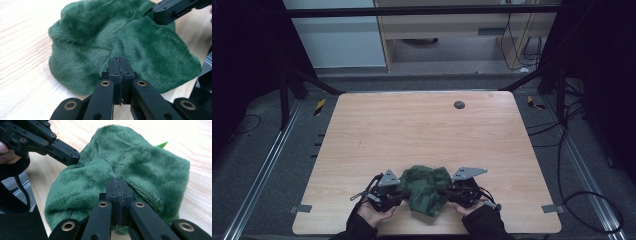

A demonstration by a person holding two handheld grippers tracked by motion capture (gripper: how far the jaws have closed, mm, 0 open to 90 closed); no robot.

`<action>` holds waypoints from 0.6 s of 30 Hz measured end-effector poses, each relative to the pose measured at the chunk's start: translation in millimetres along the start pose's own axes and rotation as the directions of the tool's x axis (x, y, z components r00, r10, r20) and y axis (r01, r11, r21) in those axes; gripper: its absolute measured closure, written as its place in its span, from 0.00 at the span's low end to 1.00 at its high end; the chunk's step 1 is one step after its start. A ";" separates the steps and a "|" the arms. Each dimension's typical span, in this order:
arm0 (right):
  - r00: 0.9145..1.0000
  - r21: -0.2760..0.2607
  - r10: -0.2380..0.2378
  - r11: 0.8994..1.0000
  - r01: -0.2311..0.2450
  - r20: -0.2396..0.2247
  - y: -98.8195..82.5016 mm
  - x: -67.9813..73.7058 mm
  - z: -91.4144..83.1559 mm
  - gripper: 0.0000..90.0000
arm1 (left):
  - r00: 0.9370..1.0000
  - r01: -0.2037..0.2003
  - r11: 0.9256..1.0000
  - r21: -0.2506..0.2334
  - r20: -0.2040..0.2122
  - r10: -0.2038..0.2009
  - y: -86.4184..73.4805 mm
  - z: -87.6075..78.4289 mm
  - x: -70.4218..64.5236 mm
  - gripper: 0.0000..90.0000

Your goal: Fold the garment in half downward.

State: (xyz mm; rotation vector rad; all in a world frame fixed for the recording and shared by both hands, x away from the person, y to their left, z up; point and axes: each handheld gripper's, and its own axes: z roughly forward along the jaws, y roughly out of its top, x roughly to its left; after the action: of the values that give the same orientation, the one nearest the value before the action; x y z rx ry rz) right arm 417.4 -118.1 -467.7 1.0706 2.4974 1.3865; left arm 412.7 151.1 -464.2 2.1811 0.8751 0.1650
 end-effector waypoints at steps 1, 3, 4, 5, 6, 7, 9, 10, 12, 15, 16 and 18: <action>1.000 0.006 0.001 1.000 -0.001 0.000 -2.6 -0.7 0.7 1.00 | 1.000 -0.002 1.000 0.010 -0.001 0.002 -1.2 2.2 0.0 1.00; 1.000 0.012 0.001 1.000 -0.001 0.002 -4.8 -2.2 2.8 1.00 | 1.000 -0.006 1.000 0.023 -0.004 0.006 -2.5 5.2 -1.9 1.00; 1.000 0.012 0.001 1.000 -0.001 0.002 -4.8 -2.2 2.8 1.00 | 1.000 -0.006 1.000 0.023 -0.004 0.006 -2.5 5.2 -1.9 1.00; 1.000 0.020 0.005 1.000 -0.005 0.004 -6.7 -3.7 5.4 1.00 | 1.000 -0.014 0.999 0.032 -0.009 0.014 -4.0 8.5 -4.1 1.00; 1.000 0.021 0.002 1.000 -0.003 0.004 -7.3 -4.4 6.2 1.00 | 1.000 -0.016 0.999 0.037 -0.010 0.017 -4.6 10.2 -5.0 1.00; 1.000 0.021 0.002 1.000 -0.003 0.004 -7.3 -4.4 6.2 1.00 | 1.000 -0.016 0.999 0.037 -0.010 0.017 -4.6 10.2 -5.0 1.00; 1.000 0.027 0.001 1.000 -0.001 0.007 -8.3 -5.2 7.4 1.00 | 1.000 -0.024 0.998 0.052 -0.013 0.024 -6.1 14.1 -6.1 1.00; 1.000 0.027 0.001 1.000 -0.001 0.007 -8.3 -5.2 7.4 1.00 | 1.000 -0.024 0.998 0.052 -0.013 0.024 -6.1 14.1 -6.1 1.00; 1.000 0.028 0.003 1.000 -0.003 0.013 -9.4 -6.0 8.8 1.00 | 0.999 -0.026 0.998 0.056 -0.020 0.027 -6.8 15.4 -6.6 1.00; 1.000 0.035 0.006 0.999 -0.006 0.013 -11.3 -8.2 11.7 1.00 | 0.999 -0.029 0.998 0.056 -0.023 0.030 -7.2 16.9 -7.1 1.00; 1.000 0.033 0.001 0.999 -0.002 0.013 -11.2 -8.4 11.8 1.00 | 0.999 -0.029 0.998 0.057 -0.022 0.031 -7.1 16.9 -7.0 1.00; 1.000 0.032 -0.002 0.999 0.001 0.013 -11.1 -8.3 11.9 1.00 | 0.999 -0.027 0.998 0.054 -0.023 0.029 -7.2 16.5 -6.9 1.00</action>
State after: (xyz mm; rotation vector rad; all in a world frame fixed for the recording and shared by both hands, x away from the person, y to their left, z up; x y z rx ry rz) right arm 422.3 -118.6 -485.3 1.0800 2.5196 1.3389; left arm 409.8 140.0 -479.7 2.2459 0.8715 0.1839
